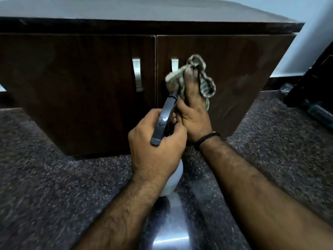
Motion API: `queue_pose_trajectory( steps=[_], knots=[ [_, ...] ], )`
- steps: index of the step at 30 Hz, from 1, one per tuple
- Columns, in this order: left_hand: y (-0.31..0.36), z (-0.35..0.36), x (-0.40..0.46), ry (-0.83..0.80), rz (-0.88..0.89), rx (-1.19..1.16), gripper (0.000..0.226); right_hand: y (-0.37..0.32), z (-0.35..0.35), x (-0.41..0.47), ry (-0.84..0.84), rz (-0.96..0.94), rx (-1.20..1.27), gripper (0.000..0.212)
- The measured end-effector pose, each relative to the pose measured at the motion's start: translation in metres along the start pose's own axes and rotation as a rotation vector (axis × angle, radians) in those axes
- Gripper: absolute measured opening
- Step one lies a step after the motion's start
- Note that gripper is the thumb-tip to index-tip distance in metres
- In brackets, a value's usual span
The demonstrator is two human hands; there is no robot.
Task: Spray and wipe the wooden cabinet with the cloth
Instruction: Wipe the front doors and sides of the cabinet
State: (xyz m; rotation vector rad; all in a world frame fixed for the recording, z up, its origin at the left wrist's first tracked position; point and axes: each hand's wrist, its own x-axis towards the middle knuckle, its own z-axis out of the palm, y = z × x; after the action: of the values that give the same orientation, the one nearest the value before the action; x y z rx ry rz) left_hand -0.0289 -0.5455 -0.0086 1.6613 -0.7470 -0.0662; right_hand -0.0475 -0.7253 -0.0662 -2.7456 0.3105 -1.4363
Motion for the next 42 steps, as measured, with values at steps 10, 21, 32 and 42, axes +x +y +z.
queue_pose_trajectory(
  steps=[10,21,32,42],
  knots=[
    [0.019,0.016,-0.006,-0.089,0.005,-0.064,0.006,0.085,-0.063,0.000,0.108,0.260,-0.324,0.054],
    [0.009,0.027,0.000,-0.082,-0.011,-0.066,0.008,0.042,-0.040,0.044,0.465,0.590,-0.103,0.059],
    [-0.008,0.025,-0.003,-0.062,0.001,-0.023,0.007,0.023,-0.004,0.013,0.118,0.097,-0.279,0.060],
    [-0.020,0.024,-0.009,-0.083,-0.038,-0.003,0.011,0.051,0.009,-0.069,-0.128,0.120,-0.346,0.078]
  ],
)
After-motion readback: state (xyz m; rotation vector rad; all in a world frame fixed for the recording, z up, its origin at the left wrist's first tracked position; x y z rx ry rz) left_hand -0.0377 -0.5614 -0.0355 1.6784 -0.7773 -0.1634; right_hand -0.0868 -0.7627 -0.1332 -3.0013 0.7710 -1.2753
